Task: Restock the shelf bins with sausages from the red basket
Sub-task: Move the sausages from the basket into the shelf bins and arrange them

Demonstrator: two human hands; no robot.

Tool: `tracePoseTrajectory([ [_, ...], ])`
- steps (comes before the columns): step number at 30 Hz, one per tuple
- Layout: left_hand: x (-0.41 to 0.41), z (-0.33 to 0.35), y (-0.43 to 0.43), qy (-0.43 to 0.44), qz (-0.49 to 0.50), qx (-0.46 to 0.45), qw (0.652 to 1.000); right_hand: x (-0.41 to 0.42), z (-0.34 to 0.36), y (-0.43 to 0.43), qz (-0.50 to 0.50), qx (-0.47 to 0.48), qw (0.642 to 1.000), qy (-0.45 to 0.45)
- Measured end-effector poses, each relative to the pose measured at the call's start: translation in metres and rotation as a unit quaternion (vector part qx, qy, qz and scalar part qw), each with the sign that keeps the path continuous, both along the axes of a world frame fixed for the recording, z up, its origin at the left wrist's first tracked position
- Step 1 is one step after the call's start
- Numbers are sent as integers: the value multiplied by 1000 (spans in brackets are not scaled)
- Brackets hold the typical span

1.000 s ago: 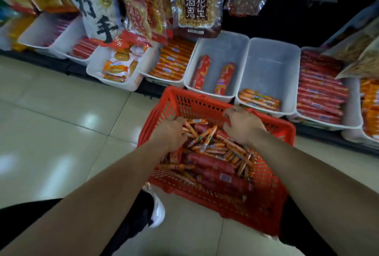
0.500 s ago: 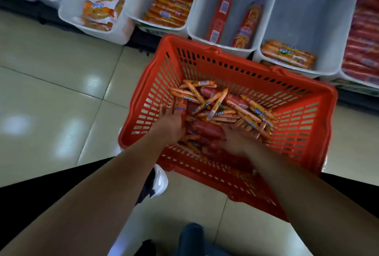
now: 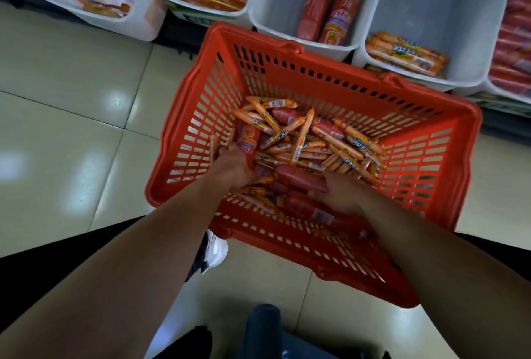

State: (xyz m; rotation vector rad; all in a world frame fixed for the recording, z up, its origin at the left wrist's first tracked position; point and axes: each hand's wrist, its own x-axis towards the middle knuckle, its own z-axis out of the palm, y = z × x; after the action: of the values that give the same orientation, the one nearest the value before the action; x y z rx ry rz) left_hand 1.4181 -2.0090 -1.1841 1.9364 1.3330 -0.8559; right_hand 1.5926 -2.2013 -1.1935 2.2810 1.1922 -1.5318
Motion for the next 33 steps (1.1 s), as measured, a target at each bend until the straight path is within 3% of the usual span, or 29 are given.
tracePoseTrajectory([
  [8,9,18,5,5,38,-51,998,26,30,-18,-61,-7,998,-17],
  [15,9,37,0,-35,-78,-5,996,20,66,-16,-69,-16,996,-56],
  [21,11,124,15,-72,-111,15,991,35,130,-6,-111,64,989,-67],
  [26,14,214,38,-124,-137,48,982,61,200,15,-83,128,983,-99],
  [33,24,265,72,-197,-135,108,965,82,240,52,-198,231,935,-181],
])
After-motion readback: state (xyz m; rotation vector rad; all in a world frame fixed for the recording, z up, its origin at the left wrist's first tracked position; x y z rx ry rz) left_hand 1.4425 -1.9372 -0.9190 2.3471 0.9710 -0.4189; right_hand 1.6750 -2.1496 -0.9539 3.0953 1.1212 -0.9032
